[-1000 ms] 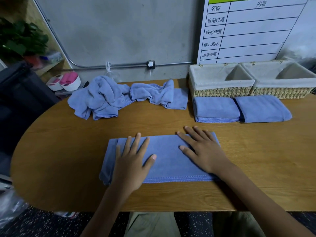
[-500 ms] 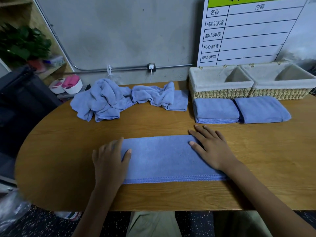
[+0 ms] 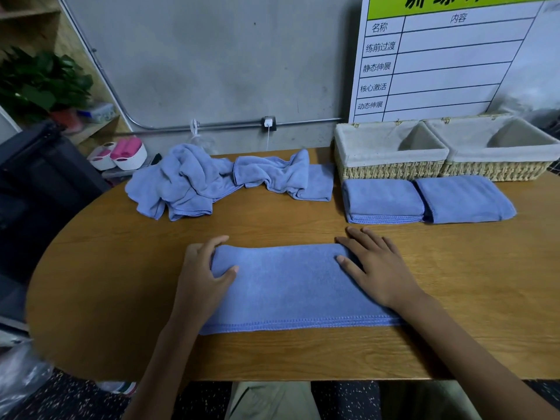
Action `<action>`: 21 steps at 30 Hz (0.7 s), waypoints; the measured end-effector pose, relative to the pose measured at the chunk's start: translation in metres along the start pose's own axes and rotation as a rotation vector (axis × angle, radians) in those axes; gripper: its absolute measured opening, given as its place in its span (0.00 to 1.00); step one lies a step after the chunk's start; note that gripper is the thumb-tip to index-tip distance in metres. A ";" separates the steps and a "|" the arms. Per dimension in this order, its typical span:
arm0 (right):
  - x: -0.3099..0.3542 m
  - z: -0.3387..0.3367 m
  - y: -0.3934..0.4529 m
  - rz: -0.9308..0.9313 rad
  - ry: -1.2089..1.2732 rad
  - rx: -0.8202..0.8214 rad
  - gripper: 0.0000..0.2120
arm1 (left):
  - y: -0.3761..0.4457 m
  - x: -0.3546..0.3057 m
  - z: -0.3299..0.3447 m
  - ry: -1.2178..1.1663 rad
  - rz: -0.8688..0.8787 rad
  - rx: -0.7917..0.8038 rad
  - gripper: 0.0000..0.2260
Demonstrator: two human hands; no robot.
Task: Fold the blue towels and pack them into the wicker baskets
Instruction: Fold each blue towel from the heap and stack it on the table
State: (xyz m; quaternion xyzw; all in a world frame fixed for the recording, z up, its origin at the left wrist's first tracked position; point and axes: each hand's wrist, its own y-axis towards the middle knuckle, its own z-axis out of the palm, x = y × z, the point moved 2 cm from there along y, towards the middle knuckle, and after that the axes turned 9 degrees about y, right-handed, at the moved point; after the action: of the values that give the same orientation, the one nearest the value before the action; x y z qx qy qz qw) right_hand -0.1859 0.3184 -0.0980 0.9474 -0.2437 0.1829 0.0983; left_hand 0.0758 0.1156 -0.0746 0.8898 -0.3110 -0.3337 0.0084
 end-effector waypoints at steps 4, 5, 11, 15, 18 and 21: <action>0.001 -0.001 0.000 0.000 0.008 -0.002 0.37 | -0.005 0.006 -0.002 -0.016 -0.037 0.032 0.22; 0.001 -0.001 0.000 0.000 0.008 -0.004 0.37 | -0.006 0.007 -0.002 -0.044 -0.038 0.034 0.21; 0.000 0.000 0.000 0.002 0.029 -0.019 0.44 | -0.017 0.003 0.002 -0.131 0.132 0.056 0.16; 0.001 -0.001 0.000 0.004 0.019 -0.010 0.43 | -0.014 0.000 0.001 -0.145 0.192 0.088 0.10; 0.002 -0.001 0.000 0.003 0.021 -0.015 0.42 | -0.013 0.002 0.003 -0.109 0.178 0.036 0.09; 0.002 -0.001 0.000 0.006 0.017 -0.011 0.43 | -0.014 0.000 0.003 -0.057 0.185 -0.017 0.13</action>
State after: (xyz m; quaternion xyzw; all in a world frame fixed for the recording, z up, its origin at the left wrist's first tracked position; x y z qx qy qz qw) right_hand -0.1845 0.3178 -0.0964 0.9444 -0.2468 0.1901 0.1051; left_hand 0.0819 0.1273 -0.0805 0.8472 -0.3892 -0.3596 0.0380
